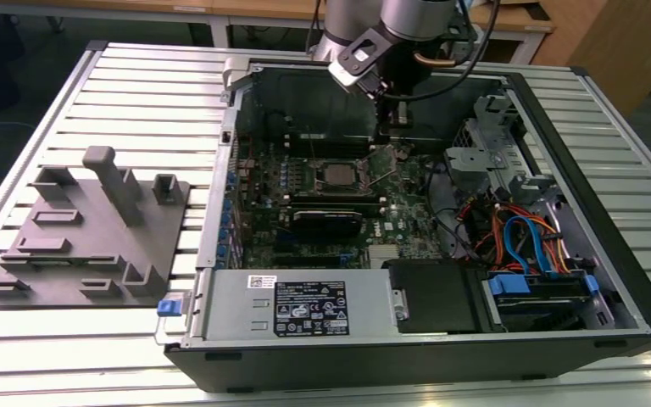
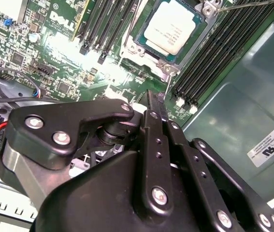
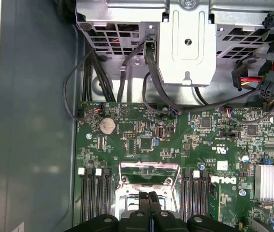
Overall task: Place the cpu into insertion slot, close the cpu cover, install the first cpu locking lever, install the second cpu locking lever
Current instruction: 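Close the cpu cover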
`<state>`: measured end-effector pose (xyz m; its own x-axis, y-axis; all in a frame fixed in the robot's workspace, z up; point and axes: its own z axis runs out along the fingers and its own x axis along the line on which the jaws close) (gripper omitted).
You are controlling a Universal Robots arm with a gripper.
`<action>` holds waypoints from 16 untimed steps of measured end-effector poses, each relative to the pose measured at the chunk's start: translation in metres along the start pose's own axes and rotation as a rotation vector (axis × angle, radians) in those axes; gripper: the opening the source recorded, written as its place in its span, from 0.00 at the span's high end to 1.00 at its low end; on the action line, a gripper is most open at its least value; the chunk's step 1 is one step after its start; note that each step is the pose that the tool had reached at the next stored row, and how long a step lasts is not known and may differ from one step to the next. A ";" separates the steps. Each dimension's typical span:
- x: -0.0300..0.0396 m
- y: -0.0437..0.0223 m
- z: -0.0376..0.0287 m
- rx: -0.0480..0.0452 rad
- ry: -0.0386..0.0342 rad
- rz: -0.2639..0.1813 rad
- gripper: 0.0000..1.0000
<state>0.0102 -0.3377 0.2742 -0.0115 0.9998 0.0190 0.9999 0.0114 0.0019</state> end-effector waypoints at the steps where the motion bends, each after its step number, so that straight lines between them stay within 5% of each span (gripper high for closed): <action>1: 0.0000 0.0002 0.0000 0.0001 -0.0001 0.000 0.90; 16: 0.0000 0.0024 0.0006 0.0000 0.0001 0.000 0.90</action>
<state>0.0126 -0.3377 0.2736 -0.0114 0.9998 0.0191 0.9999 0.0113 0.0019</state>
